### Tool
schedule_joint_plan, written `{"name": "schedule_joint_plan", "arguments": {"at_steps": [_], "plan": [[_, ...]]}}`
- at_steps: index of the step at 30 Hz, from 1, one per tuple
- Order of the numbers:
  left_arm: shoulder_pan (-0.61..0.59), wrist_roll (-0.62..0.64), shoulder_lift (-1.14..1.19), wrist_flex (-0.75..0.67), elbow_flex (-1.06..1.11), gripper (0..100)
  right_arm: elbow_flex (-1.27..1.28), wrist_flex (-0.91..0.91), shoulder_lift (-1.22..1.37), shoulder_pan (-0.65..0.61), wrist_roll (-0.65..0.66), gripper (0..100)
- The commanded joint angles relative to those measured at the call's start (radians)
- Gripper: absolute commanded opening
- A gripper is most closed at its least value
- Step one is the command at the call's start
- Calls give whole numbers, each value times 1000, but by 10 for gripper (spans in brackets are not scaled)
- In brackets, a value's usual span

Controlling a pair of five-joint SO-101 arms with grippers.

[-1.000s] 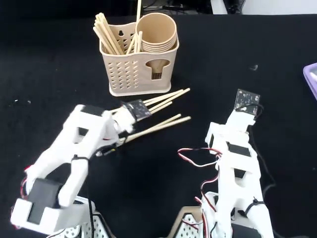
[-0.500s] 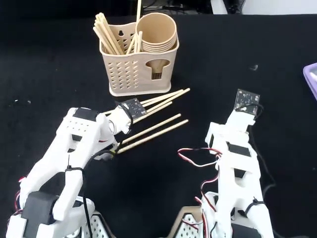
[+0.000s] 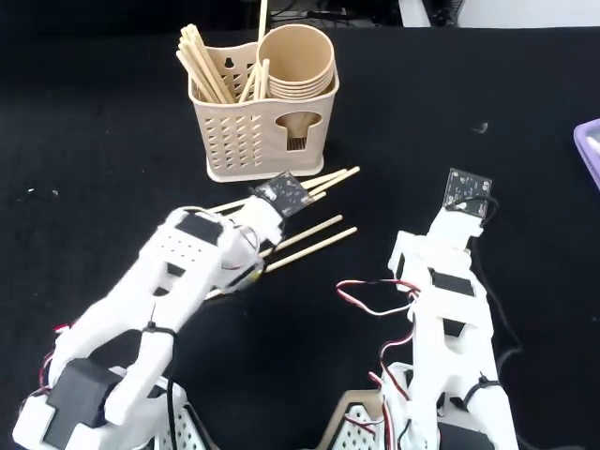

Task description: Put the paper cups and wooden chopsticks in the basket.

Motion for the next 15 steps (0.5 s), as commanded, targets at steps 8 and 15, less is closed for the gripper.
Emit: {"name": "schedule_joint_plan", "arguments": {"at_steps": [8, 15], "plan": [[-5, -38, 101, -81, 10, 245, -48, -25, -25, -15, -3, 159], [-15, -34, 258, -72, -142, 245, -48, -25, -25, -15, -3, 159]]}}
